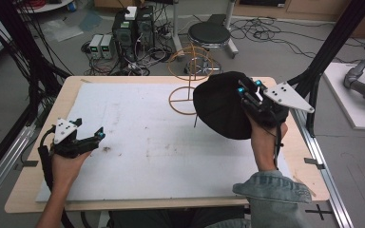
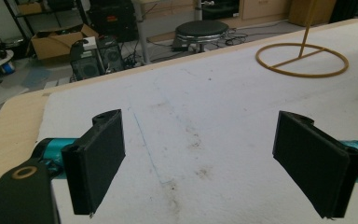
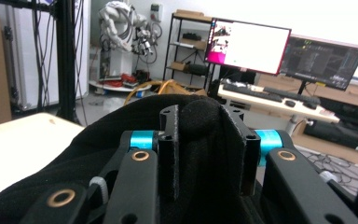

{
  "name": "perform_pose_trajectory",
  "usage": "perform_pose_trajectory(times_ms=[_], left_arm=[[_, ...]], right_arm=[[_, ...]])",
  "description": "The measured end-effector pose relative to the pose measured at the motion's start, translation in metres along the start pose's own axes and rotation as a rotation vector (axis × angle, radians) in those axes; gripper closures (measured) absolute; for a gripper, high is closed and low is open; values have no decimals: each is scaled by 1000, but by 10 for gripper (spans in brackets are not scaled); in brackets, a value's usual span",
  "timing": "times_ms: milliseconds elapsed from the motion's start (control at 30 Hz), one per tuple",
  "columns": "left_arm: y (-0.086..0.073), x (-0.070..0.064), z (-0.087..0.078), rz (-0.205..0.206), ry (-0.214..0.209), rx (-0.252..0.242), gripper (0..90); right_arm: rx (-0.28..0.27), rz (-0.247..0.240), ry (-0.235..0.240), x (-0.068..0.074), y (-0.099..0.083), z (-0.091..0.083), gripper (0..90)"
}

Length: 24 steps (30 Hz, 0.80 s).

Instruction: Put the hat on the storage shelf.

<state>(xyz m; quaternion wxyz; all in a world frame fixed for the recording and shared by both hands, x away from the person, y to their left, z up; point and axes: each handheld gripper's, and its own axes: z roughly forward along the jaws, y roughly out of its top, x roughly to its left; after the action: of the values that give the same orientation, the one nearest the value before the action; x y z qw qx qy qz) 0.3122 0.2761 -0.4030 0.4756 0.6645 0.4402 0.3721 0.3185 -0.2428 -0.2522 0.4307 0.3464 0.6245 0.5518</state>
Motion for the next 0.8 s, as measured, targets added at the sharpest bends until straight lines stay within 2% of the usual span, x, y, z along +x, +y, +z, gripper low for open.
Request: perform_pose_trajectory(times_ms=[267,467,800], left_arm=[[0,0,0,0,-3,-2,169],[0,0,0,-2,-2,-2,169],[0,0,1,-5,-5,-6,169]], right_arm=[[-32,9,-18,-6,22,13,701],[-35,20,-18,-10,30,25,701],[-50,55,-51,-18,42,46,701]])
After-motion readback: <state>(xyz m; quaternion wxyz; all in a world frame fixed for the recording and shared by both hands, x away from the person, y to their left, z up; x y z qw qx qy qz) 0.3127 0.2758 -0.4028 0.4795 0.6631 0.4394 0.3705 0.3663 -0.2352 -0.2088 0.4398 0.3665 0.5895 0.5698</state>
